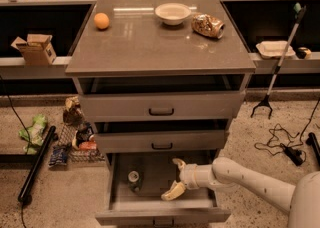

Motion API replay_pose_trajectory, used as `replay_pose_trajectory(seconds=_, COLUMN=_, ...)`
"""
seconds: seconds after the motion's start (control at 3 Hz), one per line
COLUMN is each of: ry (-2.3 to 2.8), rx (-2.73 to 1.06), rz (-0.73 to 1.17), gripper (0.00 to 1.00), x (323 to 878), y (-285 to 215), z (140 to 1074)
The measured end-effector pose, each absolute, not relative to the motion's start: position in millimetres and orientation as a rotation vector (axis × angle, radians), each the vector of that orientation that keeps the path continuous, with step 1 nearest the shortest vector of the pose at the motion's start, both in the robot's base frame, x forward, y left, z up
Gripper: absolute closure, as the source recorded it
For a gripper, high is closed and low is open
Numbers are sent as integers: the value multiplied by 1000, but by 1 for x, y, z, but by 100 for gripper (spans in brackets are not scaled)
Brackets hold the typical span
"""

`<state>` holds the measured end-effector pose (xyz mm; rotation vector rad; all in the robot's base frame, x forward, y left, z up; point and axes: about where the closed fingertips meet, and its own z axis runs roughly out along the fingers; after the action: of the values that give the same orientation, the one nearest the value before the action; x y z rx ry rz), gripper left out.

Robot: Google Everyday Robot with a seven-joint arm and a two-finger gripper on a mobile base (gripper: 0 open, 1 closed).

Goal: Pick green can from bottom drawer and place on counter

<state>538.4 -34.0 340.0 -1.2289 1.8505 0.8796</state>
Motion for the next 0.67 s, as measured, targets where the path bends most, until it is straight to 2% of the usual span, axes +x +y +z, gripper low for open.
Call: replay_pose_trajectory(seconds=0.67, ry=1864, rx=-1138, rz=913, gripper=0, x=546, y=-11, z=273)
